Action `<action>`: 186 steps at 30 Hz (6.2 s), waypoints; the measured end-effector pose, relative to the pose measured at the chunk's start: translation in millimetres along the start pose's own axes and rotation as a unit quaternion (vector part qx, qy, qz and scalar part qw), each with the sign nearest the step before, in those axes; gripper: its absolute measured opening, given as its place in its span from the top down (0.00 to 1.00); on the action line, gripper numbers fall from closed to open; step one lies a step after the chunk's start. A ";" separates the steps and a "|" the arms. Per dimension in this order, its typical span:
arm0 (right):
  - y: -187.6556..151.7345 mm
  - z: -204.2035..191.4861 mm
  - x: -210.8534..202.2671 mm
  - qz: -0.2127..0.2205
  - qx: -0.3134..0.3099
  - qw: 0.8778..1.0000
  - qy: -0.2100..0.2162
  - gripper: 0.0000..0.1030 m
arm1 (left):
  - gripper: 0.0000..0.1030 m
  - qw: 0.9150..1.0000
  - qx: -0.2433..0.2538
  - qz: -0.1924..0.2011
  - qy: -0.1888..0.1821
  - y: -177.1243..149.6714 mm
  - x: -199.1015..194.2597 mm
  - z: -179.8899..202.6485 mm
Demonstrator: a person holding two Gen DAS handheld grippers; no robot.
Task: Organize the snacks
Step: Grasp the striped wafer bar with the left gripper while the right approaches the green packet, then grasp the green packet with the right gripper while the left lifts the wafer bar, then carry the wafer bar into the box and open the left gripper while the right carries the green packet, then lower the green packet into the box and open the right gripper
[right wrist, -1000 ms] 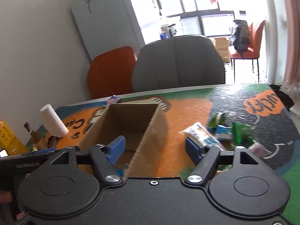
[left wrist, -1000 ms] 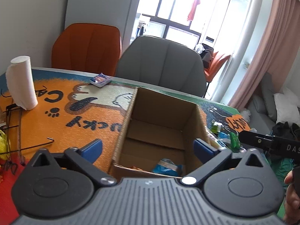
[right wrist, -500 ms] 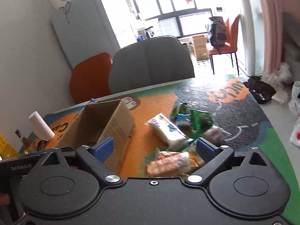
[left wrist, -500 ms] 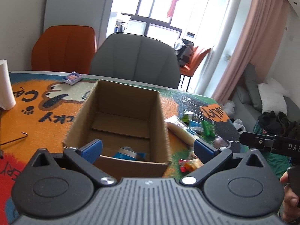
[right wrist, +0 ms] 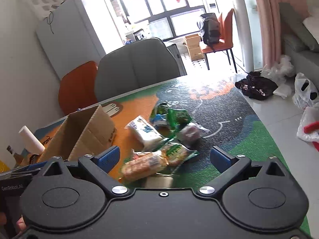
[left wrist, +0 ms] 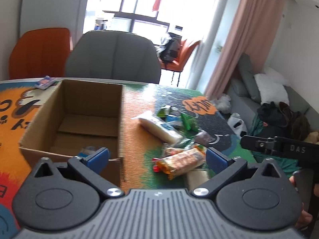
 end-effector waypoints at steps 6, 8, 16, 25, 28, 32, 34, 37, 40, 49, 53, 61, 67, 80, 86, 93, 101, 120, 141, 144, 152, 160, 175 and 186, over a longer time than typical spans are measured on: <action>-4.8 17.8 1.2 0.000 0.010 1.000 0.003 0.08 | 0.03 1.000 0.013 0.004 -0.016 -2.5 13.7 18.1; -5.3 23.9 3.6 -0.001 0.013 1.000 -0.001 0.15 | 0.06 1.000 0.021 0.002 -0.022 -4.2 19.4 24.0; -9.5 39.4 21.7 -0.025 0.023 0.999 0.013 0.30 | 0.22 0.998 0.042 -0.027 -0.030 -11.6 53.1 39.7; -13.8 50.2 44.4 -0.051 0.034 0.998 0.016 0.30 | 0.29 0.998 0.038 -0.052 -0.025 -13.2 88.8 36.1; -14.2 54.5 51.1 -0.058 0.037 0.998 0.013 0.30 | 0.29 0.997 0.036 -0.057 -0.025 -13.2 100.7 35.4; -12.8 59.5 57.7 -0.063 0.037 0.997 0.009 0.31 | 0.34 0.996 0.040 -0.070 -0.032 -15.7 114.9 38.3; -11.8 61.1 61.5 -0.065 0.037 0.997 0.009 0.32 | 0.35 0.995 0.038 -0.078 -0.042 -18.4 121.3 39.8; -9.7 61.8 67.8 -0.068 0.035 0.997 0.008 0.33 | 0.35 0.993 0.042 -0.099 -0.043 -24.2 131.1 40.4; -8.9 59.6 74.2 -0.071 0.029 0.997 0.010 0.33 | 0.35 0.993 0.036 -0.108 -0.040 -30.5 135.1 35.8; -6.2 37.6 92.0 -0.078 -0.009 0.997 0.021 0.33 | 0.68 0.994 0.026 -0.104 -0.015 -26.7 128.7 25.0; -2.5 29.2 96.8 -0.073 -0.023 0.997 0.023 0.32 | 0.68 0.996 0.005 -0.089 -0.009 -18.8 118.5 15.7; 5.4 15.6 103.5 -0.058 -0.057 0.996 0.021 0.32 | 0.68 0.998 -0.008 -0.068 0.003 -8.4 109.3 9.4; -1.3 7.3 116.2 -0.089 -0.086 0.992 0.021 0.32 | 0.68 0.998 -0.015 -0.066 0.005 -9.7 107.7 8.4; -16.1 0.7 108.0 -0.107 -0.123 0.987 0.005 0.56 | 0.68 0.998 -0.024 -0.062 -0.001 -12.0 99.9 6.0; -10.3 4.2 87.1 -0.083 -0.107 0.991 0.005 0.57 | 0.68 0.998 -0.020 -0.053 -0.012 -9.7 89.9 10.1; 4.7 -3.8 64.2 -0.052 -0.096 0.994 0.015 0.56 | 0.68 0.999 -0.016 -0.030 -0.021 0.2 69.0 14.8; 24.3 -29.5 49.4 -0.016 -0.100 0.994 0.041 0.57 | 0.68 1.000 -0.020 0.005 -0.023 17.9 38.1 8.2; 38.3 -97.9 65.2 0.007 -0.109 0.990 0.084 0.57 | 0.68 0.997 -0.049 0.056 -0.004 50.5 -4.4 -56.9; 56.1 -155.5 90.8 -0.004 -0.134 0.985 0.111 0.56 | 0.65 0.994 -0.088 0.054 0.043 78.6 5.2 -122.2; 55.1 -165.7 98.1 -0.014 -0.140 0.983 0.119 0.56 | 0.62 0.993 -0.094 0.051 0.041 77.5 3.4 -127.3; 51.4 -186.7 111.0 -0.040 -0.146 0.980 0.131 0.54 | 0.44 0.991 -0.106 0.052 0.058 73.4 -7.4 -139.0; 51.6 -179.5 100.5 -0.030 -0.140 0.984 0.109 0.32 | 0.21 0.990 -0.108 0.059 0.069 67.7 -15.6 -141.7; 48.0 -122.5 63.2 -0.012 -0.113 0.992 0.047 0.00 | 0.04 0.991 -0.107 0.036 0.067 50.1 -13.9 -117.6; 37.0 -73.8 36.7 -0.004 -0.087 0.996 0.010 0.00 | 0.00 0.996 -0.075 0.018 0.036 38.1 -7.9 -76.7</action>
Point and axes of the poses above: each gripper's, at about its wrist camera, not at the fingertips, and x roughly the way its jaws point, z to its right, y to its top, the point moved 2 cm from there along x, roughly the way its jaws point, and after that the axes turned 8 degrees about -x, right-handed, at the moved point
